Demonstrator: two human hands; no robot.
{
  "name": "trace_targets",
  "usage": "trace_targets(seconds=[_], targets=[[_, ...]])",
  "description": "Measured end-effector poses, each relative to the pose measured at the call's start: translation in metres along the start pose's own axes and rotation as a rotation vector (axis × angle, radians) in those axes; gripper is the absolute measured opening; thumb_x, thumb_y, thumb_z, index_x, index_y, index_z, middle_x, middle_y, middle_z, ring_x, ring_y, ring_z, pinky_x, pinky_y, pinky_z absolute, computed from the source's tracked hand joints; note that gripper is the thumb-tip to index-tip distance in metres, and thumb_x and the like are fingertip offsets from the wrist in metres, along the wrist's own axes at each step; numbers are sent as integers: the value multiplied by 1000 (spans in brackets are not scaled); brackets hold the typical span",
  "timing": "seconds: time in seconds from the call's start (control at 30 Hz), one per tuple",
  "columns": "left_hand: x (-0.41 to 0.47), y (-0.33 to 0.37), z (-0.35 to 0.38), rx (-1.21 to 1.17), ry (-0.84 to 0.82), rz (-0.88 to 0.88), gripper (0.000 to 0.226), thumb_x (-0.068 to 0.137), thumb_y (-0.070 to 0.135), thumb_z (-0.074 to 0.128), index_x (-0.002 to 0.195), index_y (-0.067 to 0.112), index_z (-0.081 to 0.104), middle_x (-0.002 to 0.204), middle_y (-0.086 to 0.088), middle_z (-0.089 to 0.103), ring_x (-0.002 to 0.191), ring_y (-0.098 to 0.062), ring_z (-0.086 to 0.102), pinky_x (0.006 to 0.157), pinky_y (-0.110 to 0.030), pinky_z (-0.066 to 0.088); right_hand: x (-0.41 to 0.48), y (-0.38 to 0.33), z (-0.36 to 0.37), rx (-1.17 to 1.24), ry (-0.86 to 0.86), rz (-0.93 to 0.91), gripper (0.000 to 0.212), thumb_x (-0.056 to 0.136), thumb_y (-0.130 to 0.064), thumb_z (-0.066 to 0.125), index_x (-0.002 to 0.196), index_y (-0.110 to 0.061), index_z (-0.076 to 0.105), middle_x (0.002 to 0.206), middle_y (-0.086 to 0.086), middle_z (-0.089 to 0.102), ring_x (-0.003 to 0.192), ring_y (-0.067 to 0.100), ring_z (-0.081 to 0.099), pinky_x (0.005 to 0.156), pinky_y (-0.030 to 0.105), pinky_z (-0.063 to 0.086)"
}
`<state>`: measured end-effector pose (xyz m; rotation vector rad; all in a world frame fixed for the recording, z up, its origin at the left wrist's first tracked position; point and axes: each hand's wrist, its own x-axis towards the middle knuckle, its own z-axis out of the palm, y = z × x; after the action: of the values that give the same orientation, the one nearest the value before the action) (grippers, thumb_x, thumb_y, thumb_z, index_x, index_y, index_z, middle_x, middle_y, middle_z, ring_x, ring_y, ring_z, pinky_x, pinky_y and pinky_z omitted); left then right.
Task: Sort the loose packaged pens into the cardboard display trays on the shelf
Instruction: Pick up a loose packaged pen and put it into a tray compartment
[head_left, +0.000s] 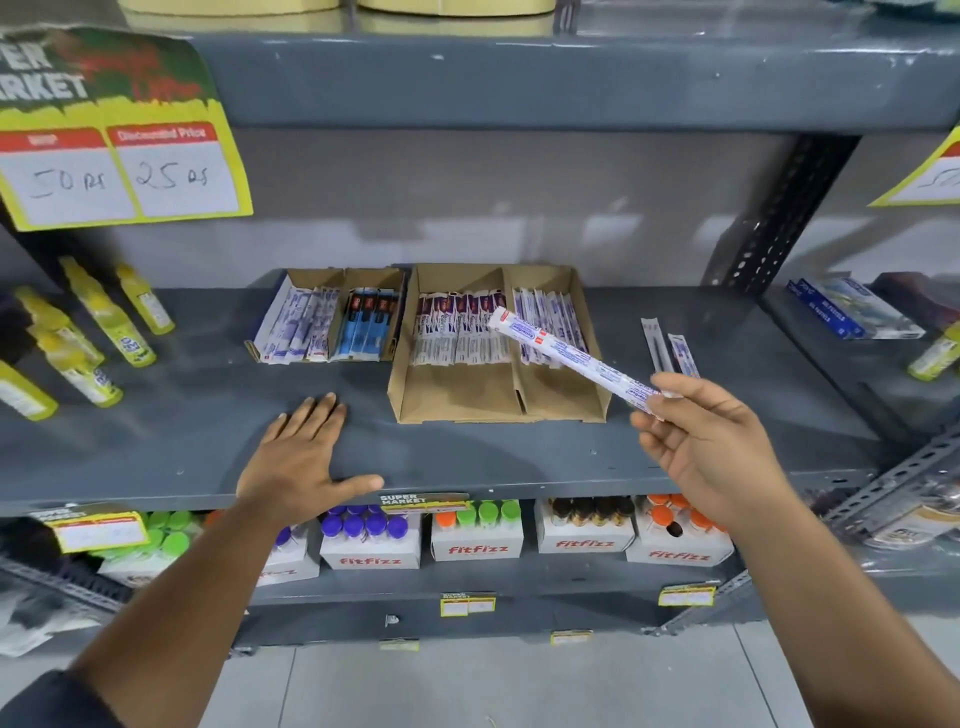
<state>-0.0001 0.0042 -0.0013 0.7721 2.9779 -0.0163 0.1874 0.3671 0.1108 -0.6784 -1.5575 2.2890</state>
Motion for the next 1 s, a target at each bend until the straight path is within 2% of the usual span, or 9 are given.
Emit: trace_targets(seconds=[0.2, 0.37, 0.47, 0.57, 0.67, 0.73, 0.8, 0.9, 1.0], targets=[[0, -1, -2, -4, -24, -9, 137, 48, 104, -2, 155, 18, -3, 164, -1, -7, 150, -19, -9, 122, -42, -1, 13, 13, 35, 16, -64, 61, 15, 87, 0, 60, 96, -9, 69, 80, 5, 75, 70, 14, 72, 64, 22, 58], [3, -3, -5, -22, -74, 7, 152, 36, 109, 17, 154, 15, -7, 163, -1, -12, 149, -18, -12, 122, -38, -5, 32, 19, 84, -43, -163, 71, 12, 84, -8, 68, 93, -14, 72, 87, 5, 76, 74, 16, 72, 67, 25, 57], [1, -13, -5, -27, -109, 40, 155, 37, 107, 28, 153, 12, -10, 162, -1, -14, 149, -16, -12, 120, -33, -8, 40, 25, 115, -121, -245, 68, 20, 83, -12, 72, 102, -16, 71, 100, 4, 75, 80, 16, 72, 72, 27, 56], [-1, -19, -3, 42, -87, 73, 148, 47, 103, 38, 152, 13, -13, 160, 0, -21, 149, -16, -12, 120, -31, -7, 47, 32, 143, -261, -288, 23, 31, 85, -13, 71, 116, -14, 66, 100, 3, 74, 84, 16, 71, 78, 32, 53], [1, -18, -2, 41, -51, 49, 149, 45, 107, 30, 153, 13, -11, 162, -3, -16, 150, -17, -10, 122, -32, -4, 58, 40, 170, -486, -316, -154, 29, 91, -17, 64, 119, -19, 64, 90, -6, 72, 78, 13, 65, 77, 39, 52], [-4, -16, -2, 32, -14, 24, 154, 41, 109, 23, 153, 7, -5, 163, -9, -8, 151, -21, -6, 122, -34, -3, 66, 46, 191, -676, -359, -319, 29, 94, -23, 60, 122, -22, 64, 91, -18, 67, 66, -7, 58, 71, 28, 55], [-10, -12, -5, 29, 28, -45, 159, 36, 110, 17, 153, 3, 3, 163, -12, 0, 151, -25, 0, 122, -35, -1, 73, 50, 212, -856, -388, -432, 32, 96, -29, 55, 127, -24, 61, 107, -18, 66, 62, -10, 55, 67, 20, 51], [-17, -7, -7, 14, 46, -159, 164, 28, 110, 12, 153, 3, 9, 164, -10, 6, 151, -24, 4, 122, -37, 2, 85, 59, 246, -1234, -401, -676, 31, 97, -36, 50, 125, -29, 62, 116, 0, 71, 92, 22, 68, 86, 35, 53], [-20, -7, -6, -10, 46, -174, 164, 29, 110, 10, 152, 2, 18, 162, -13, 15, 150, -26, 13, 122, -39, 8, 100, 70, 279, -1531, -404, -948, 27, 92, -22, 53, 113, -28, 69, 100, 6, 73, 100, 29, 64, 86, 35, 43]])
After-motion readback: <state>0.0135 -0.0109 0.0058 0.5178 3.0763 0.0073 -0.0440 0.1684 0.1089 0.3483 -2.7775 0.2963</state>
